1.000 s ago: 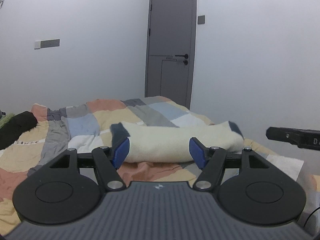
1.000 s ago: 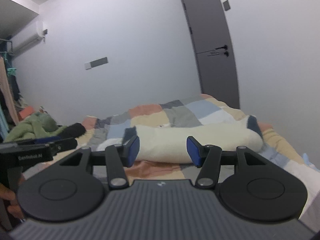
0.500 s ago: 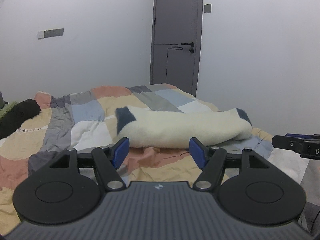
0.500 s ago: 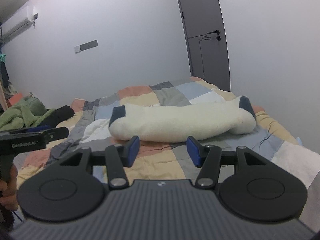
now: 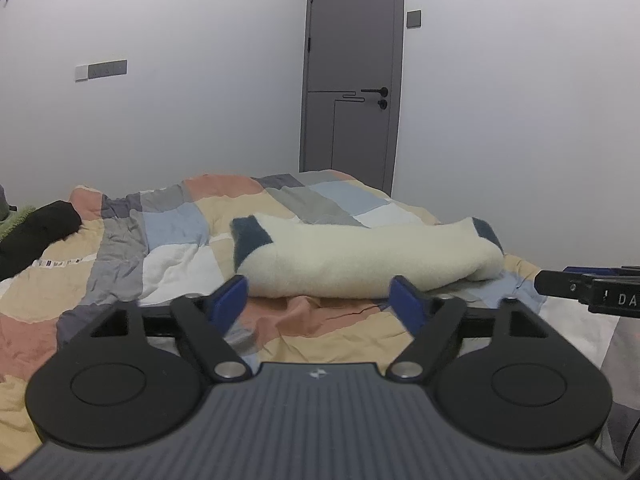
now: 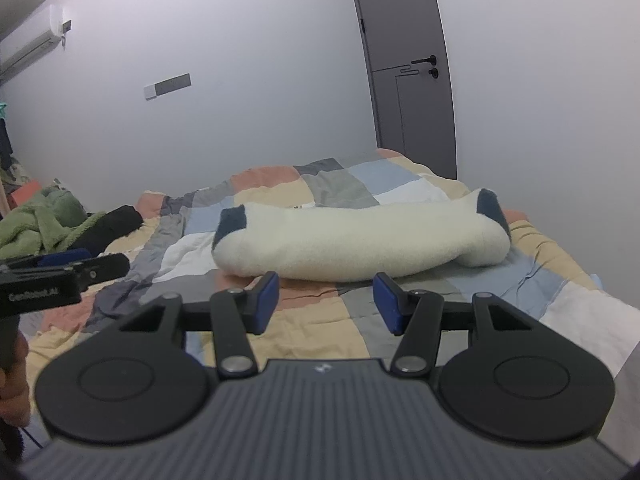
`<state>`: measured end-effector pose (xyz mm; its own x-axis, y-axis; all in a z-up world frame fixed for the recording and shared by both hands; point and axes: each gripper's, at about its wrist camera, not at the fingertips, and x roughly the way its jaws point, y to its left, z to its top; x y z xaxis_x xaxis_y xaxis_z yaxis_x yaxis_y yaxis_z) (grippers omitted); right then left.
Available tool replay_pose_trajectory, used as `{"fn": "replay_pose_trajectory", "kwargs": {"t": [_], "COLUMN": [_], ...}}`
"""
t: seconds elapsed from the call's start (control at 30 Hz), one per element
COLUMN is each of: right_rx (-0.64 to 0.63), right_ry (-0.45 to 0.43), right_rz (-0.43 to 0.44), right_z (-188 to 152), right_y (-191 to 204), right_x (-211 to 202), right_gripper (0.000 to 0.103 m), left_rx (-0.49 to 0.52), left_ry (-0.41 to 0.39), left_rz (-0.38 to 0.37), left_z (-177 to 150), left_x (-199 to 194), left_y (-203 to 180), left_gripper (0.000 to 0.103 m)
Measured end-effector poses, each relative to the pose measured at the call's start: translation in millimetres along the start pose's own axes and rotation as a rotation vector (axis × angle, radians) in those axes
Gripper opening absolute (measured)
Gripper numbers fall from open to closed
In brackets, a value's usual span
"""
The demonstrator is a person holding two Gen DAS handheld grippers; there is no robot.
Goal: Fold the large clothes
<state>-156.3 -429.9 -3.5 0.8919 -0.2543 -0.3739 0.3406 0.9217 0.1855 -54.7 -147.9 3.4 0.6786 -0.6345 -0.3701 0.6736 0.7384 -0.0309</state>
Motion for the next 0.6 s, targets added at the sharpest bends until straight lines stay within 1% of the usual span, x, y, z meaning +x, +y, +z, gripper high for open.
{"fn": "replay_pose_trajectory", "kwargs": {"t": [0.07, 0.1, 0.13, 0.17, 0.2, 0.33, 0.37, 0.4, 0.47, 0.6], "right_rx": [0.001, 0.001, 0.002, 0.005, 0.009, 0.001, 0.001, 0.002, 0.000, -0.026], "right_ry": [0.000, -0.001, -0.003, -0.007, -0.013, -0.015, -0.011, -0.010, -0.019, -0.004], "right_rz": [-0.005, -0.011, -0.017, -0.018, -0.020, -0.033, -0.036, -0.040, -0.052, -0.079], "right_z": [0.9, 1.3, 1.5, 1.6, 1.9, 3.0, 3.4, 3.6, 3.4, 4.7], "right_y": [-0.3, -0.5, -0.5, -1.0, -1.6, -1.9, -1.8, -1.5, 0.4, 3.5], "right_x": [0.2, 0.1, -0.3, -1.0, -1.8, -1.5, -0.6, -0.1, -0.2, 3.8], "right_gripper": [0.056, 0.056, 0.058, 0.064, 0.067, 0.067, 0.071, 0.083, 0.093, 0.093], "left_rx": [-0.002, -0.005, -0.008, -0.011, -0.014, -0.021, -0.022, -0.021, -0.018, -0.022], "left_ry": [0.002, 0.003, 0.004, 0.004, 0.002, -0.002, -0.002, -0.002, -0.003, -0.006], "left_rz": [-0.001, 0.000, 0.001, 0.002, 0.006, 0.018, 0.018, 0.018, 0.024, 0.032], "left_z": [0.6, 1.0, 1.6, 1.9, 2.2, 3.2, 3.4, 3.3, 3.4, 3.6], "left_x": [-0.1, -0.1, -0.6, -0.7, -0.9, -3.2, -3.4, -3.7, -4.3, -7.1], "left_y": [0.6, 1.2, 1.1, 1.8, 2.4, 1.9, 2.1, 2.2, 1.9, -0.8], "left_gripper": [0.098, 0.100, 0.101, 0.102, 0.103, 0.103, 0.103, 0.103, 0.103, 0.103]}}
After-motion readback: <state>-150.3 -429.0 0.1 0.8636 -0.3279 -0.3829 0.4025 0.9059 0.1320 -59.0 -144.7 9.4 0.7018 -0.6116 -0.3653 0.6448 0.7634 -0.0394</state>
